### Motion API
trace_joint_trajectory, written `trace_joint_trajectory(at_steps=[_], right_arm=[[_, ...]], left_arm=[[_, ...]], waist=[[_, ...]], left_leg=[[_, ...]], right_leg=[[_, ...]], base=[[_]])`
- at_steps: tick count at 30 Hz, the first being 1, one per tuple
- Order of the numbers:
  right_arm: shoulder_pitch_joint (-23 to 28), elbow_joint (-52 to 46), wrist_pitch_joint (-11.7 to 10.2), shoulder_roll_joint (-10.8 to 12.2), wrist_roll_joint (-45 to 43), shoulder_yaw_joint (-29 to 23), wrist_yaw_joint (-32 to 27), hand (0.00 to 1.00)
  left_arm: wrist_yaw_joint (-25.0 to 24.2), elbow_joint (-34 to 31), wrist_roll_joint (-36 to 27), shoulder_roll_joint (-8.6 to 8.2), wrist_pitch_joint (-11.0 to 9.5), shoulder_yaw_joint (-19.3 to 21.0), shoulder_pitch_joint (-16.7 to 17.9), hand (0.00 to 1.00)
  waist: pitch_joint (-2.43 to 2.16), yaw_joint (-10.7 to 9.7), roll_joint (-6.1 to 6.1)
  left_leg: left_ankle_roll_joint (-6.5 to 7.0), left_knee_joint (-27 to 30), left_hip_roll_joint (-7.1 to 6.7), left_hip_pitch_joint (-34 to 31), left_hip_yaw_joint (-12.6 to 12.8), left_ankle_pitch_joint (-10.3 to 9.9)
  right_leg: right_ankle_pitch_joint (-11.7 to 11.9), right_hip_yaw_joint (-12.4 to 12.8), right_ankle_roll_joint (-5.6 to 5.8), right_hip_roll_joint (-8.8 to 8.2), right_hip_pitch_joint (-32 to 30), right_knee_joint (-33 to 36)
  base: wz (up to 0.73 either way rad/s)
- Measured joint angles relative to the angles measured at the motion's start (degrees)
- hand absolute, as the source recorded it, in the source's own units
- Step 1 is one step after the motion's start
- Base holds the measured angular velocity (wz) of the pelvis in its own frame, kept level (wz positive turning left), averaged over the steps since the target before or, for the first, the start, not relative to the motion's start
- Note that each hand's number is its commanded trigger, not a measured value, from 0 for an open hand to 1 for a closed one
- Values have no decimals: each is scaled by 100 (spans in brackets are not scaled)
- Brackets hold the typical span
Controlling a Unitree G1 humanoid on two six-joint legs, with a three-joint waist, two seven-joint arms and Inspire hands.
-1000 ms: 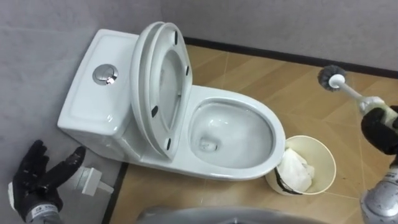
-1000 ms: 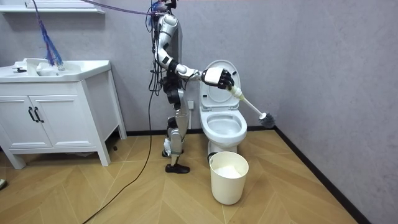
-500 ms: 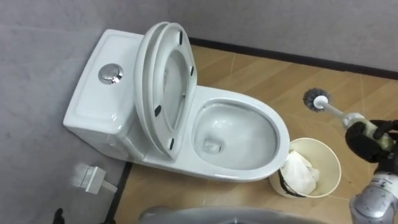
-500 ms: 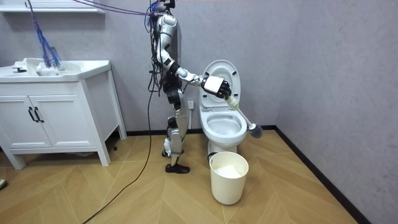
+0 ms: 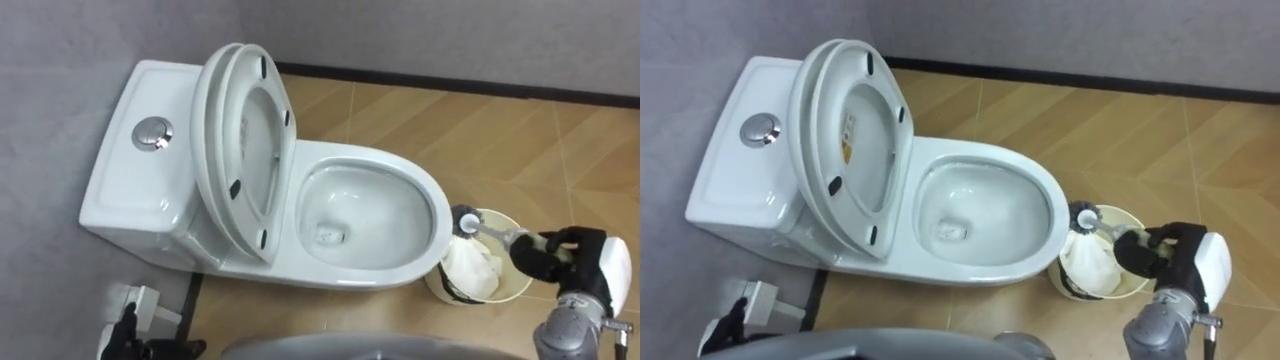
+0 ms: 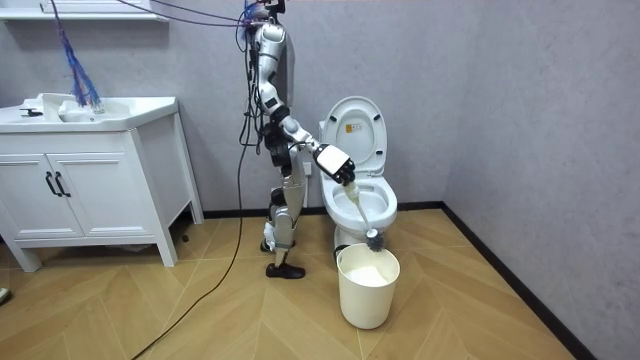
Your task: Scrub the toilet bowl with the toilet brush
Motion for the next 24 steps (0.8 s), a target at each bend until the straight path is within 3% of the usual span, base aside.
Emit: trace_joint_trajectory(at_steps=[14, 24], right_arm=[[-325, 541, 2, 2, 331, -8, -11, 100], [-482, 814, -6, 2, 558, -3, -137, 100]], left_arm=[[3, 169, 441, 1, 78, 1, -116, 0], [5, 497, 450, 112, 158, -13, -217, 0]], waist=[[5, -54, -28], [6, -17, -24]], left_leg=[[0, 4, -1, 100, -49, 0], [0, 5, -1, 94, -67, 0]], right_leg=[[18, -69, 4, 1, 206, -111], [18, -52, 4, 5, 181, -118]], base=[[3], [-1]])
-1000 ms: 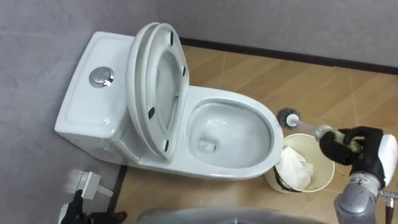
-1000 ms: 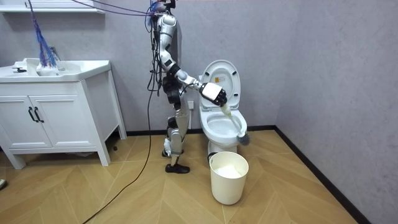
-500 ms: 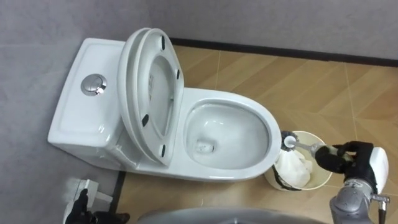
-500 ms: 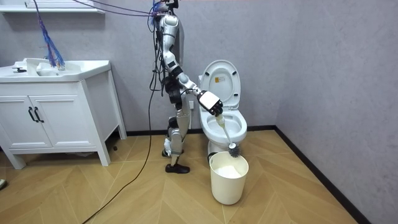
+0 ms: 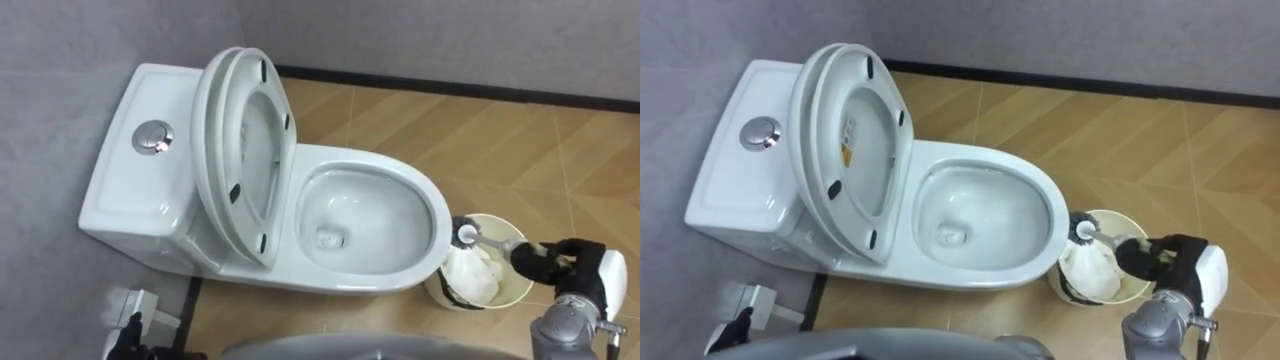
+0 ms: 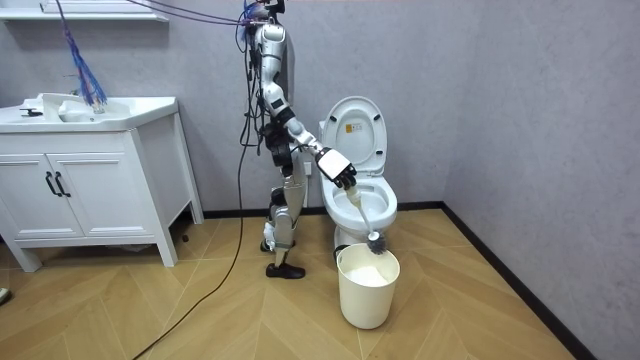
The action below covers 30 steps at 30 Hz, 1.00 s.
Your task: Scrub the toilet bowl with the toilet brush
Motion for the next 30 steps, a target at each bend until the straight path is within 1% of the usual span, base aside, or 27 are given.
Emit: trace_joint_trajectory(at_steps=[2, 9, 11, 14, 15, 16, 17, 18, 30], right_arm=[[-124, 187, -1, -1, -5, 1, -53, 100], [-291, 393, -3, -1, 6, 2, -73, 100], [-296, 395, -3, -1, 15, 2, -76, 100], [-296, 400, -3, -1, 35, 1, -92, 100], [-296, 400, -3, -1, 62, 1, -103, 76], [-296, 401, -3, -1, 146, 1, -137, 58], [-297, 408, -3, -1, 208, 1, -180, 15], [-299, 414, -3, -1, 226, 1, -199, 0], [-388, 710, -3, -8, 823, -7, -392, 0]], left_arm=[[4, 0, 114, 10, 4, -4, -3, 0], [30, 0, 298, 11, 9, -77, -2, 0], [84, 0, 342, 12, 13, -131, 0, 0], [96, 0, 392, 13, 55, -164, 4, 0], [96, 0, 417, 13, 61, -164, 5, 0], [96, 0, 438, 13, 75, -164, 4, 0], [96, 0, 464, 13, 97, -164, 5, 0], [96, 0, 481, 13, 104, -164, 6, 0], [75, 25, 535, 14, 141, -164, 0, 0]], waist=[[0, 11, 1], [-6, 14, 2], [-22, 15, 5], [-33, 9, 7], [-35, 12, 8], [-39, 13, 16], [-39, 20, 14], [-40, 19, 14], [-31, 12, 8]], left_leg=[[0, 1, 0, -2, -3, 0], [0, 7, -2, -7, -11, 0], [0, 8, -2, -6, -12, 0], [0, 8, -2, -4, -14, 0], [0, 8, -1, -3, -14, 0], [0, 8, 0, -1, -14, 0], [0, 8, 2, 0, -13, 0], [0, 8, 3, 0, -13, 0], [0, 9, 3, 19, -31, 0]], right_leg=[[0, 1, 0, -1, -4, -8], [2, -4, 3, -1, -3, -8], [2, -1, 3, 1, -2, -12], [6, -3, 1, 1, 3, -7], [8, -8, 1, 2, 4, 0], [15, -15, -1, 2, 10, 6], [23, -28, -4, 1, 12, 7], [24, -37, -5, 0, 14, 6], [25, -47, -5, -5, 30, 2]], base=[[0], [0], [0], [0], [0], [0], [0], [0], [0]])
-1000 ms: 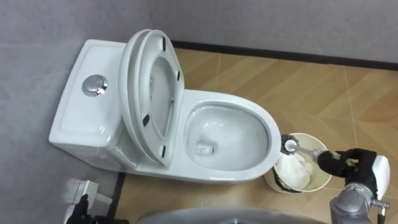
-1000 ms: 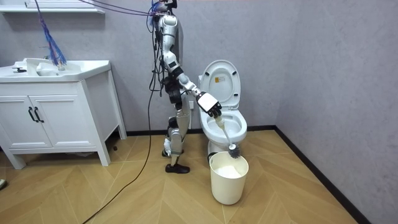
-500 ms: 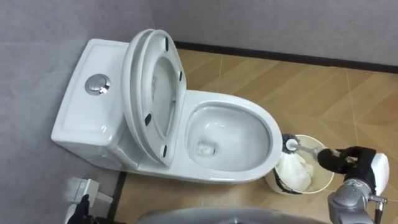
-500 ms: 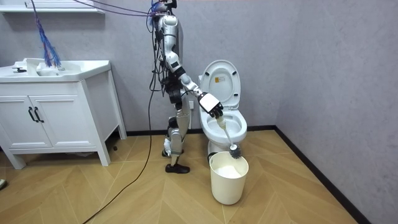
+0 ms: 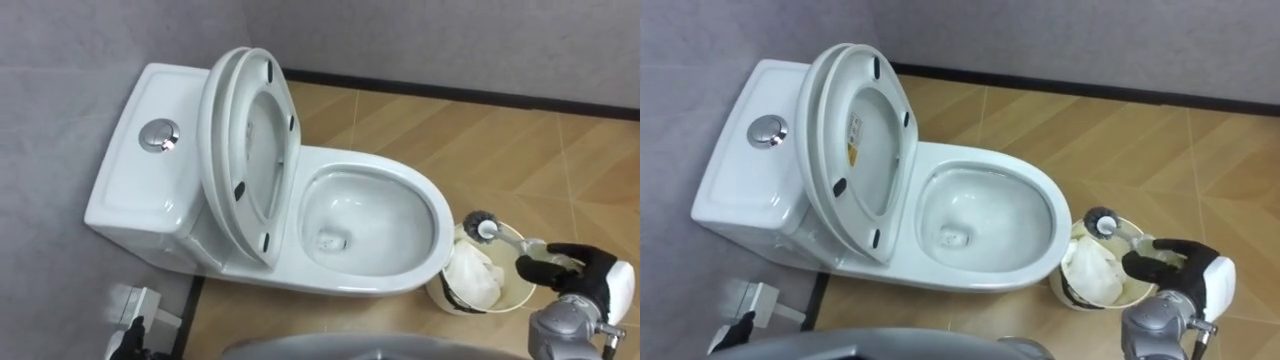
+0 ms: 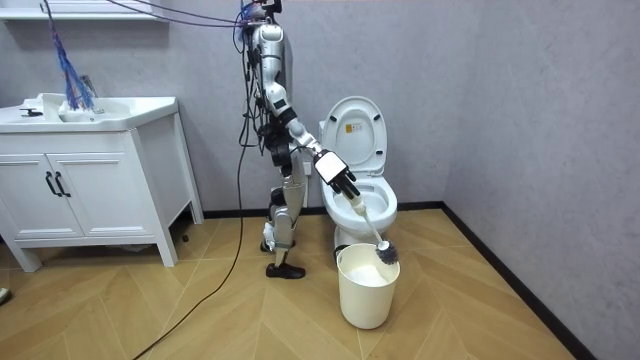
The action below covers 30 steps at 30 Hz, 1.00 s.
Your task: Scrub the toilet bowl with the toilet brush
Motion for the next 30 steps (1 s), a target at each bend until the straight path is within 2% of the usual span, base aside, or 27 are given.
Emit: trace_joint_trajectory(at_steps=[9, 30], right_arm=[[-37, 275, 2, -1, 77, -4, -195, 0], [-46, 493, -2, 2, 69, 0, -242, 0]], left_arm=[[0, 186, -4, 4, 114, -21, -7, 0], [-21, 450, -3, 3, 124, -122, -145, 0]], waist=[[23, -37, 24], [26, -37, 15]], left_leg=[[0, 1, -1, -6, -40, 0], [0, 1, -2, -18, -64, 0]], right_leg=[[4, 3, 6, -1, -5, 8], [4, 0, 6, 3, -13, 1]], base=[[0], [0]])
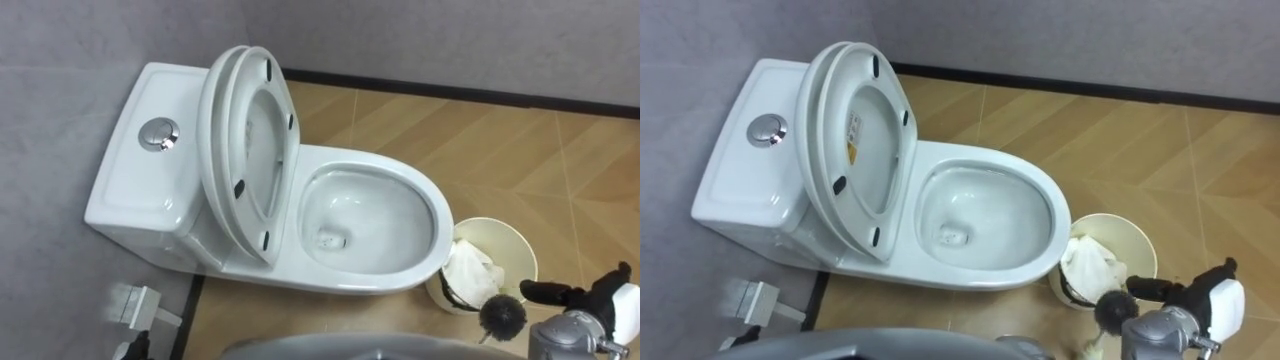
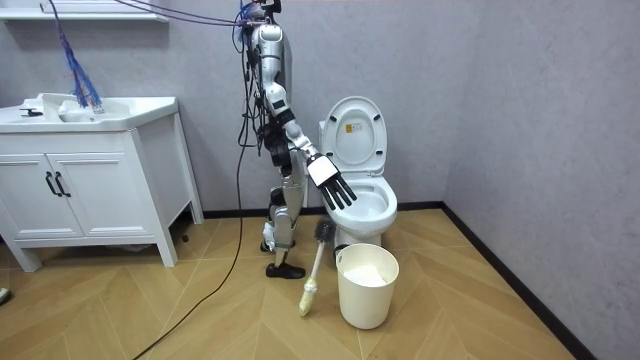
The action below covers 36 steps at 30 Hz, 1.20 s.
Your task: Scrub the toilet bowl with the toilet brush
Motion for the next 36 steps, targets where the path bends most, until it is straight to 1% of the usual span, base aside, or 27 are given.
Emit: trace_joint_trajectory(at_steps=[3, 8, 11, 15, 21, 23, 24, 27, 29, 30, 32, 33, 35, 36], right_arm=[[0, 50, -1, 1, -1, 0, 28, 0], [25, 167, 10, 22, 4, 7, 252, 0], [40, 183, 13, 111, 5, 11, 412, 0], [40, 239, 18, 126, 5, 9, 564, 0], [55, 513, 139, 140, 2, 9, 846, 0], [167, 548, 174, 154, 5, 15, 961, 0], [243, 551, 223, 156, 5, 17, 1084, 0], [257, 991, 274, 168, -2, 9, 1471, 0], [273, 1208, 404, 168, 1, 25, 1718, 0], [304, 1277, 519, 169, -2, 34, 1898, 0], [278, 1573, 726, 167, -10, 200, 2222, 0], [265, 1647, 783, 168, -41, 257, 2293, 0], [266, 1736, 1035, 180, -196, 440, 2583, 0], [269, 1740, 1086, 186, -276, 470, 2663, 0]], left_arm=[[0, 1, 0, -1, 5, 2, -4, 0], [-10, 2, 3, -5, 41, -5, 11, 0], [-6, 2, 8, -8, 103, -99, 16, 0], [-5, -4, 9, -10, 123, -96, -2, 0], [-5, 0, 19, -13, 164, -80, 21, 0], [-15, 0, 64, -15, 174, -79, 25, 0], [-25, 0, 78, -18, 193, -77, 46, 0], [-68, 0, 350, -56, 263, -63, 43, 0], [-96, 18, 570, -91, 293, -65, 51, 0], [-119, 50, 630, -112, 335, -64, 50, 0], [-232, 143, 688, -126, 509, -68, 23, 0], [-255, 164, 690, -134, 555, -73, 11, 0], [-357, 163, 692, -179, 725, -97, 17, 0], [-388, 163, 693, -184, 752, -97, 14, 0]], waist=[[0, -2, -6], [-1, -22, -9], [-2, -100, -8], [-5, -121, -10], [-18, -112, -30], [-28, -111, -27], [-35, -101, -21], [-35, -108, -20], [-36, -95, -16], [-34, -94, -14], [-34, -98, -15], [-34, -103, -19], [-29, -116, -18], [-28, -127, -18]], left_leg=[[0, -1, 0, 0, 1, 0], [0, -1, 1, 1, 16, 0], [0, -1, 3, 1, 56, 0], [0, -1, 5, 3, 93, 0], [0, -1, 5, 47, 101, 0], [0, -1, 4, 81, 104, 0], [0, -1, 4, 85, 108, 0], [0, -1, 5, 92, 106, 0], [0, 0, 1, 105, 107, 0], [0, -1, 0, 110, 107, 0], [0, 1, -2, 157, 96, 0], [0, 1, -3, 165, 95, 0], [0, 5, -11, 185, 55, 0], [0, 6, -14, 182, 26, -1]], right_leg=[[0, 10, 0, 2, 1, -4], [0, 21, 0, 1, -2, -8], [0, 34, 0, 12, -6, -8], [1, 54, 0, 13, -12, -7], [2, 72, 0, 17, 29, -21], [3, 62, 2, 14, 95, -69], [3, 70, 3, 3, 99, -72], [4, 69, 2, 8, 107, -77], [3, 65, 3, 0, 127, -78], [3, 67, 4, -5, 151, -80], [-7, 58, 9, -24, 214, -79], [-10, 47, 11, -23, 225, -77], [-20, 7, 20, -41, 261, -74], [-23, -14, 22, -46, 266, -74]], base=[[0], [0], [-1], [-2], [-1], [0], [0], [0], [0], [0], [0], [7], [10], [15]])
